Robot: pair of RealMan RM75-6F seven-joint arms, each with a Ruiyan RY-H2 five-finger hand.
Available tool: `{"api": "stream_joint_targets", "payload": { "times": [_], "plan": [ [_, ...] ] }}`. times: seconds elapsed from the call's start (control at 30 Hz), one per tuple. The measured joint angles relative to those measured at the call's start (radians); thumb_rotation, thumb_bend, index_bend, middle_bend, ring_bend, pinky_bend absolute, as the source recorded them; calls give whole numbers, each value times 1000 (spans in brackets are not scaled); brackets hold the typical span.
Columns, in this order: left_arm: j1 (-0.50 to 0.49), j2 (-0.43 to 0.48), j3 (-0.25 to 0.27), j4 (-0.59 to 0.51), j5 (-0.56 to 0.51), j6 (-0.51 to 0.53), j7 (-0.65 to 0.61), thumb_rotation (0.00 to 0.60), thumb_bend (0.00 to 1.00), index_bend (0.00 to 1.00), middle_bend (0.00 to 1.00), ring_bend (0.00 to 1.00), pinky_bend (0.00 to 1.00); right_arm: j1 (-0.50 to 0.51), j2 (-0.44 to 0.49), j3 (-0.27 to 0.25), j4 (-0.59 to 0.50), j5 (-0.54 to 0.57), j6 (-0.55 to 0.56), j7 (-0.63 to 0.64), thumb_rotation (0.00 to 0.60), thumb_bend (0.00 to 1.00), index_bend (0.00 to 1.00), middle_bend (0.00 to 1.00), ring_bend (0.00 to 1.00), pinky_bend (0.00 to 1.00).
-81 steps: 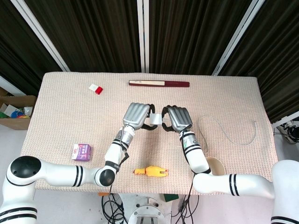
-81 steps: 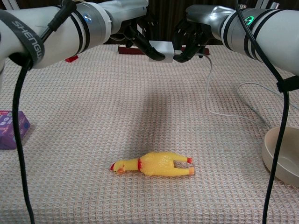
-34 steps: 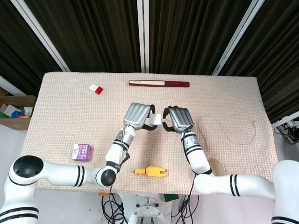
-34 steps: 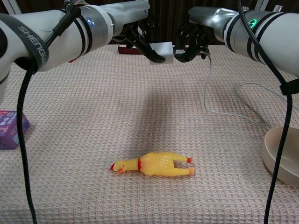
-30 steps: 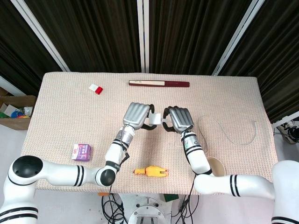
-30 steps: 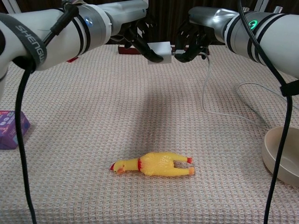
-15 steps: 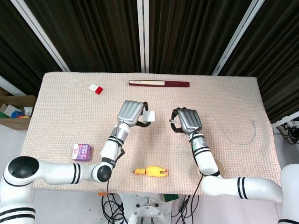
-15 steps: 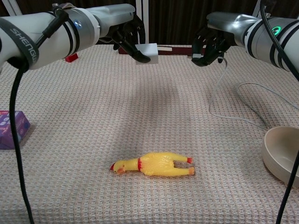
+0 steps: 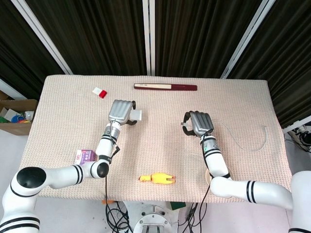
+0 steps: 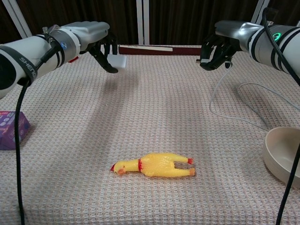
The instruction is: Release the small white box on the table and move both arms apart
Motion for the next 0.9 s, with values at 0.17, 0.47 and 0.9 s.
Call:
{"api": "stream_joint_targets", "payload": {
  "times": [0.17,0.47,0.9],
  "plan": [
    [13,11,8,-1,4,-27,17,600,190,219,238,213,398,28,-62,15,104,26,-33,1,600,442,542,362,278,448],
    [114,137,23,-159,148,127,-39,600,189,216,230,202,374,40,-132,33,237,1,-94,67,600,380,1,145,78,201],
    [427,559,135,-481,320,366,-148,600,177,235,238,202,300,-219,251,-37,-72,-347,35,255,600,362,13,161,67,148]
  ]
}}
